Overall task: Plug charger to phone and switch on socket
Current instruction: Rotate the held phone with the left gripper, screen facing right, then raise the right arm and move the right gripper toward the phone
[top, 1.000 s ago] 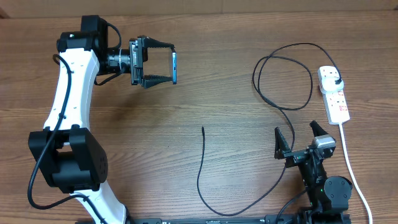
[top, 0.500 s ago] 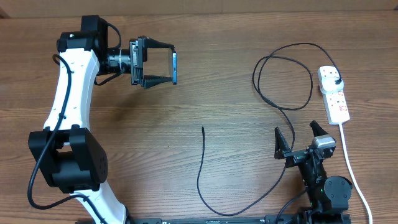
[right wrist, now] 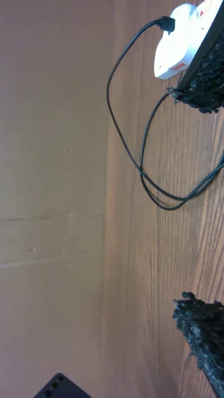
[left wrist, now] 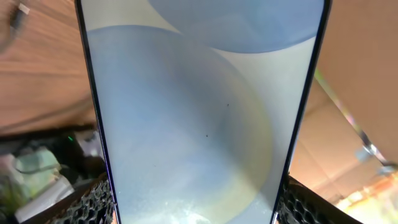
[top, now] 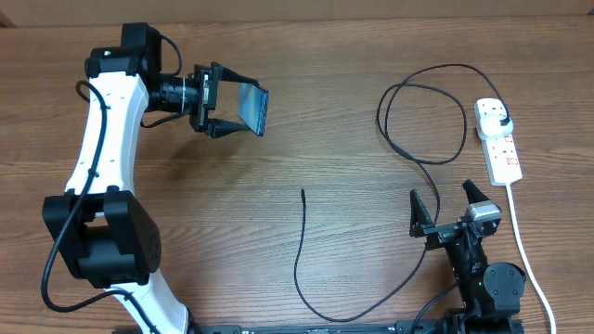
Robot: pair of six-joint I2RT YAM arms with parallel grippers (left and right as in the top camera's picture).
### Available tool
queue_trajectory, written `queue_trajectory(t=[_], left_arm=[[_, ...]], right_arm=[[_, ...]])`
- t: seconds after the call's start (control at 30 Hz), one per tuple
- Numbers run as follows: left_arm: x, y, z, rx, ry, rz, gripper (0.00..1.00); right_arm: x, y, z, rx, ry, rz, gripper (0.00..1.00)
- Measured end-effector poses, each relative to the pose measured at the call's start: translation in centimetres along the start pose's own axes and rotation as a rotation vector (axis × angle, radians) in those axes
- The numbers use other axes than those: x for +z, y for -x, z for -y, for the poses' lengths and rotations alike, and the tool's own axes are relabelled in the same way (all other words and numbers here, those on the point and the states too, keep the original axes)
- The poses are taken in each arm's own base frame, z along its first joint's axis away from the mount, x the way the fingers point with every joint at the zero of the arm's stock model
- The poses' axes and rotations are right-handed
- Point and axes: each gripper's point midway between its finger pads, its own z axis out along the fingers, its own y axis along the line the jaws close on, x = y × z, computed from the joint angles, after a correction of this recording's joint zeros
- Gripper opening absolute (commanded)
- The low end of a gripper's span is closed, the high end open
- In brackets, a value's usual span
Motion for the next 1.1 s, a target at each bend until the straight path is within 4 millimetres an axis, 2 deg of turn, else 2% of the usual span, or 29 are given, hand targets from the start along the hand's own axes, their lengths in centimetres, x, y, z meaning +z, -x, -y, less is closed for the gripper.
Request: queue_trajectory(t=[0.37,0.8,1.1], left_arm=[[1.5,1.9,-2.1,0.03,0.154,0.155,0.04],[1.4,2.4,-2.5,0.033,0.179,0.19,0.04],[1.5,2.3,-2.5,0.033,0.175,0.183,0.04]], right_arm=[[0.0,0.0,0.0,0.0,-0.001,0.0,1.0],[0.0,0.1,0.0,-0.001,-0.001,0.006,1.0],[-0.2,2.7,-0.8,0.039,0.046,0.109,1.0]])
